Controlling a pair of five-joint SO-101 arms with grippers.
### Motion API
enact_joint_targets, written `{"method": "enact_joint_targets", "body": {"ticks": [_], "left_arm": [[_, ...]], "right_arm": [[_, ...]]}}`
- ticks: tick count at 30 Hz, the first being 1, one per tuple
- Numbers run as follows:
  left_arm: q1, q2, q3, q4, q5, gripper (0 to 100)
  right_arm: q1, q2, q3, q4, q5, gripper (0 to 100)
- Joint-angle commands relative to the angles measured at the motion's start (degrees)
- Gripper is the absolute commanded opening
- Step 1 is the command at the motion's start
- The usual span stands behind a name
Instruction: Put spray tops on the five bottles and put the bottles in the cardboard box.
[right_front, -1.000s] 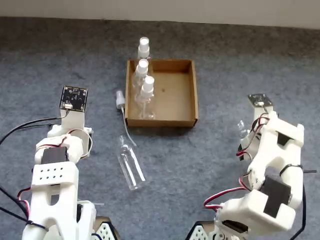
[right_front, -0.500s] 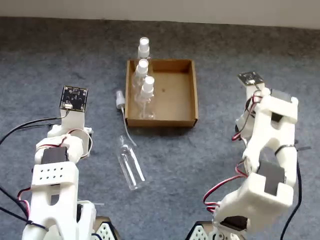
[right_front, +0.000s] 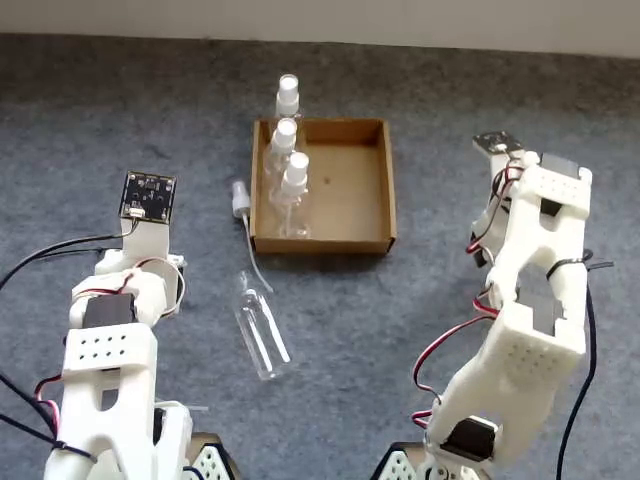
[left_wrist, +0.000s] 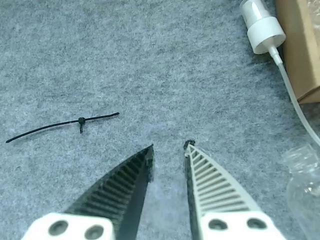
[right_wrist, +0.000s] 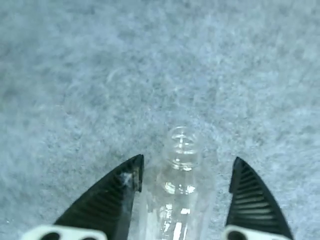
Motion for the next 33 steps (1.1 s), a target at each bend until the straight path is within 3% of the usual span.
{"method": "enact_joint_targets", "body": {"ticks": [1,6,11,19,26,33], "left_arm": [[-0.6,-0.3,-0.2,-0.8,0.1,11],[-0.6,-0.3,-0.2,-0.8,0.1,11],[-0.6,-0.3,-0.2,-0.7,0.1,11],[-0.6,-0.3,-0.2,-0.7,0.1,11],[-0.6,-0.3,-0.2,-0.7,0.1,11],[-0.6,-0.3,-0.2,-0.7,0.1,11]], "right_arm": [[0.7,-0.7,-3.4,3.6,1.4,14.2],[2.3,-0.7,-3.4,7.1,1.4,14.6],[4.2,-0.8,-3.5,7.3,1.6,23.8],[5.7,-8.4,-0.5,9.1,6.2,23.9],[5.7,-20.4,15.6,2.0,9.3,23.9],[5.8,-22.2,27.6,-6.4,11.0,24.1]]}}
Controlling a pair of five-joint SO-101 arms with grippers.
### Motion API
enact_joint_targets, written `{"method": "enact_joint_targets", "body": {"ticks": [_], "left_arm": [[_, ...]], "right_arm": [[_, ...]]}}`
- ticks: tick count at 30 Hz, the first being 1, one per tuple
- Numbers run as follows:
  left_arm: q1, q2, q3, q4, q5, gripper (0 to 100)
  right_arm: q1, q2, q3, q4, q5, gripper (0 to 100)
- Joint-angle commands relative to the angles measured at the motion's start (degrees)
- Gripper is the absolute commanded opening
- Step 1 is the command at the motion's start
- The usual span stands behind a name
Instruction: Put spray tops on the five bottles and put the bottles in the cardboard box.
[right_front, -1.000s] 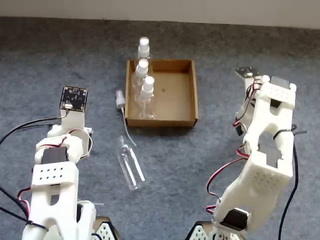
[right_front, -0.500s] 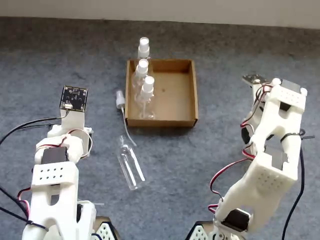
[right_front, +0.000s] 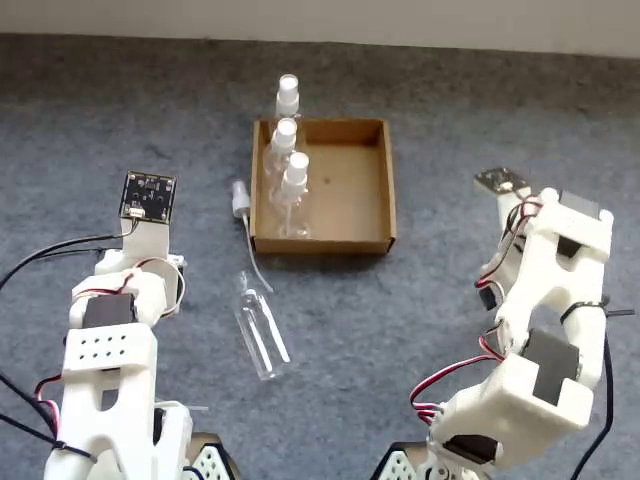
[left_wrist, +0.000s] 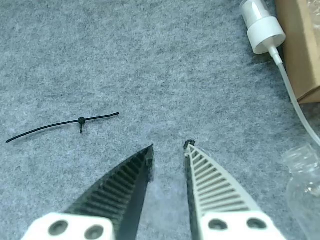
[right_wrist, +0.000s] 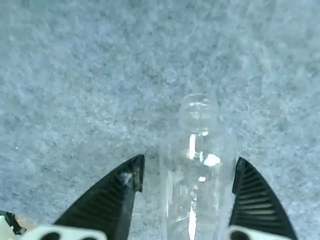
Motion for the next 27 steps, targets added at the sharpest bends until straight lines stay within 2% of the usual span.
{"method": "enact_joint_targets", "body": {"ticks": [1,9,17,20,23,27], "left_arm": [[-0.6,-0.3,-0.2,-0.6,0.1,11],[-0.6,-0.3,-0.2,-0.6,0.1,11],[-0.6,-0.3,-0.2,-0.6,0.1,11],[-1.0,-0.3,-0.9,-0.6,0.1,11],[-4.0,-0.1,-3.6,-0.4,0.1,11],[-7.0,4.4,-12.0,6.6,-0.1,11]], "right_arm": [[0.7,-3.2,2.4,-4.1,0.6,24.1],[0.7,-3.2,3.2,-5.7,0.6,23.5],[0.7,-3.1,3.3,-5.7,1.0,1.4],[0.7,-3.4,3.3,-5.7,0.7,0.5],[1.8,-4.0,2.9,-5.6,-3.4,0.5],[1.9,-9.6,2.9,-5.7,-8.4,0.5]]}}
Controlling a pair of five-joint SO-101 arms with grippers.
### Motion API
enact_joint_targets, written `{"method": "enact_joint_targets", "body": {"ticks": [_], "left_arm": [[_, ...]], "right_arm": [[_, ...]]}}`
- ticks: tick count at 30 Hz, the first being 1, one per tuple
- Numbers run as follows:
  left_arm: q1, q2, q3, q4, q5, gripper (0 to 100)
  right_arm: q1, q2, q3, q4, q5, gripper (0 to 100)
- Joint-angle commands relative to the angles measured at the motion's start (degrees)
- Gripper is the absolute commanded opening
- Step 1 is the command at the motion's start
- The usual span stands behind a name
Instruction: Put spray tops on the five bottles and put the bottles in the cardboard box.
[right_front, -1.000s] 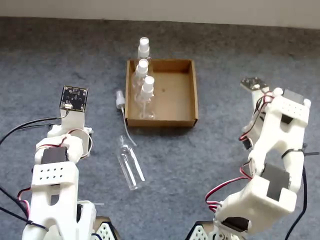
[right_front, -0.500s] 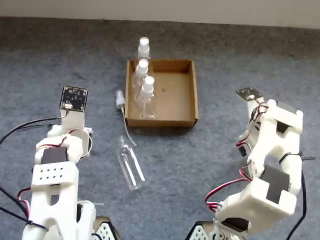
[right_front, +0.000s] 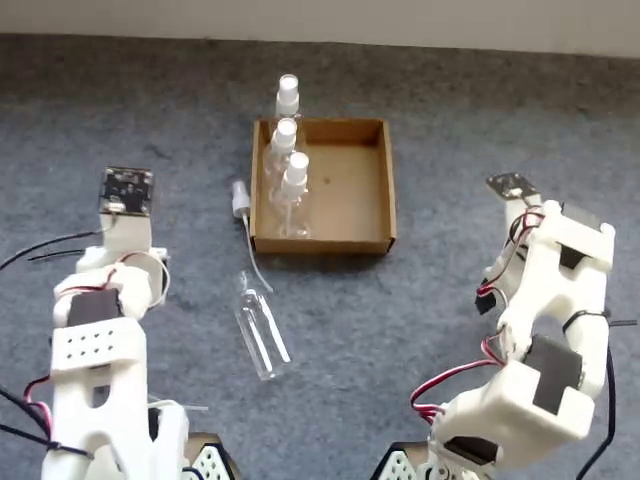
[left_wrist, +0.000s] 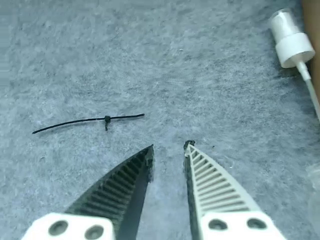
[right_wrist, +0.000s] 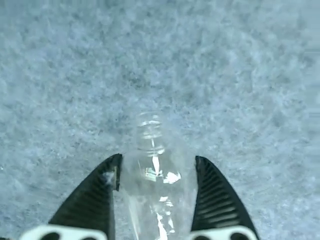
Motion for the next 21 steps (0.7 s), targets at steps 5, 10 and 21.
{"method": "enact_joint_targets", "body": {"ticks": [5,10,21], "left_arm": [[-3.1,16.0,-23.3,16.4,0.1,11],[-10.6,22.3,-31.5,29.1,5.5,11],[-33.8,22.7,-26.2,39.4,-1.8,28]], "right_arm": [[-6.3,-19.7,0.1,-0.6,-9.0,0.5],[-13.9,-30.2,6.2,-0.1,-13.2,0.5],[-21.8,-33.6,12.3,0.0,-15.2,0.5]]}}
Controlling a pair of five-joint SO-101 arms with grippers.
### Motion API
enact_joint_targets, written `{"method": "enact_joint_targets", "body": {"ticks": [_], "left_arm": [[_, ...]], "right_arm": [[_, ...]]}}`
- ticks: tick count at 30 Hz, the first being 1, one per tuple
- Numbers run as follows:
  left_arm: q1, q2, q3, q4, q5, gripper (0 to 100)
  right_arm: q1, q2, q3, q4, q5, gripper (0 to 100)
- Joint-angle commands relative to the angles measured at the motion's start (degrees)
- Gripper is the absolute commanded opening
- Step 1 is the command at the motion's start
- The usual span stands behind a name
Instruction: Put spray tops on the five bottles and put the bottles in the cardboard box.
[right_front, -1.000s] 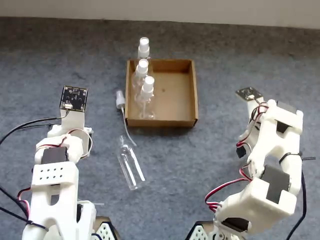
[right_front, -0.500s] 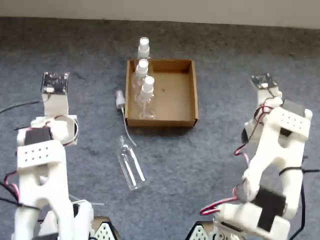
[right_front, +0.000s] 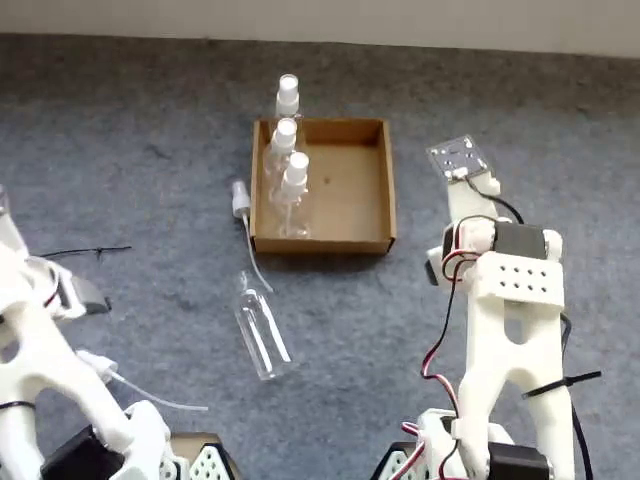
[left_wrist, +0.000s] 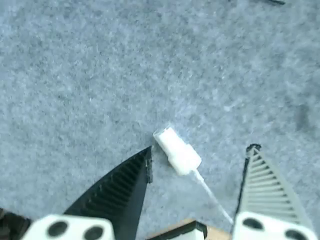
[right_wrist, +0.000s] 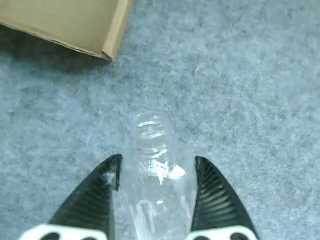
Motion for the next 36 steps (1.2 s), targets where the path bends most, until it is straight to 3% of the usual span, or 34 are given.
{"method": "enact_joint_targets", "body": {"ticks": [1,9,20,30,36], "left_arm": [[-5.6,0.0,6.7,0.8,-2.8,28],[-6.1,-0.1,23.2,-15.3,-2.6,28],[-5.9,0.1,30.5,-30.1,-2.5,28],[-5.2,-0.3,27.6,-32.4,-2.5,9],[3.2,0.0,16.7,-32.3,-2.4,8]], "right_arm": [[-2.3,-2.1,-0.5,0.4,-0.6,0.5],[-3.6,-2.5,-0.9,5.5,-0.6,0.5],[-5.3,-2.5,-0.5,5.2,-0.5,0.5],[-12.4,-2.5,0.7,5.6,-0.6,0.5],[-16.2,-2.6,0.6,5.6,-0.6,0.5]]}}
